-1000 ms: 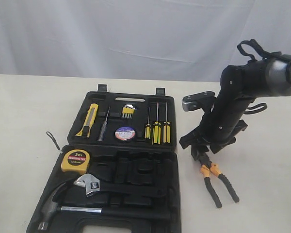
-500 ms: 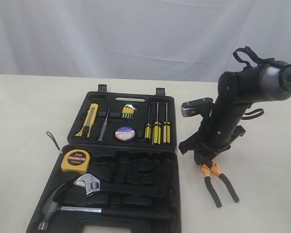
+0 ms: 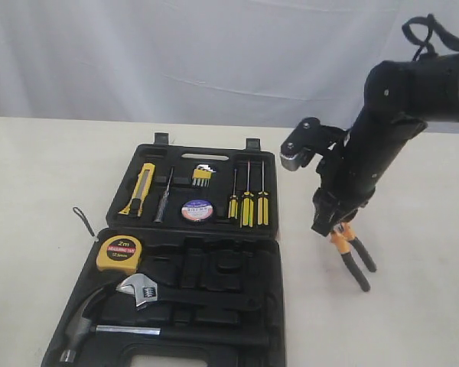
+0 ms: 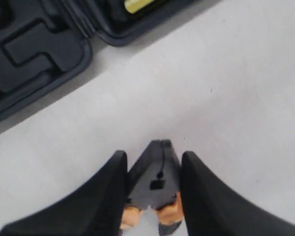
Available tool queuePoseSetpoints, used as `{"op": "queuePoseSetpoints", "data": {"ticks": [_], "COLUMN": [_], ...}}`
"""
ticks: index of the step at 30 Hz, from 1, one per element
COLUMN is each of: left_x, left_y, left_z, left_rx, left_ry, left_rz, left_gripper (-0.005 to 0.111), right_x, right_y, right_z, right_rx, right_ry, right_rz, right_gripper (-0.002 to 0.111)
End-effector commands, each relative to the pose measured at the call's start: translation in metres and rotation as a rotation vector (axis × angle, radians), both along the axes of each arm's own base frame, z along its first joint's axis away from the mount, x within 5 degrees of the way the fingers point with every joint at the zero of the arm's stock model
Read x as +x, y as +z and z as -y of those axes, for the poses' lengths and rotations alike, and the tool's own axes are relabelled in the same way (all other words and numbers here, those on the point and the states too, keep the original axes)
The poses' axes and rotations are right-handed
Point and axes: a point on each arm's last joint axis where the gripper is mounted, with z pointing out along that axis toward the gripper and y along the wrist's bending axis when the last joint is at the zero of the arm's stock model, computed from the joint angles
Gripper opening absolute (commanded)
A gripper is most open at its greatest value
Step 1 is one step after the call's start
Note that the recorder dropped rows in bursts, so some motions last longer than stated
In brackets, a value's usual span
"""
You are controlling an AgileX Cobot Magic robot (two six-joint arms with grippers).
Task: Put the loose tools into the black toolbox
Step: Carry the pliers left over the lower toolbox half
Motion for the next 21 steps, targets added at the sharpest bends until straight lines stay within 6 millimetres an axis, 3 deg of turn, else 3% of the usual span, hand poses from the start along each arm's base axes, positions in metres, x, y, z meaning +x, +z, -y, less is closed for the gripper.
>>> {"op": "queuePoseSetpoints", "data": {"ticks": [1,7,12,21], "left_x": [0.000,0.000,0.000,0.000], "left_y": [-0.001,-0.001,-0.001,-0.001], "left_z": [0.000,0.000,0.000,0.000], "left_rx": [-0.004,-0.004,-0.004,-0.004], "left_ry": [-0.002,-0.002,-0.002,-0.002], "left_rz": [0.001,0.001,0.001,0.001], "left_gripper": [0.000,0.000,0.000,0.000], "right_x": [0.002,0.011,0.015,0.012], "right_y": [0.035,0.052,0.038,0.011], "right_z": [-0.033,-0.102,-0.145,-0.177], "right_rx": [-0.043,-0.073,-0.132,-0.099], "right_ry": [0.256,0.481,0.561,0.588], "right_rz": [0.068,0.140,0.107,0.048], "right_gripper": [0.000,0.000,0.000,0.000]}}
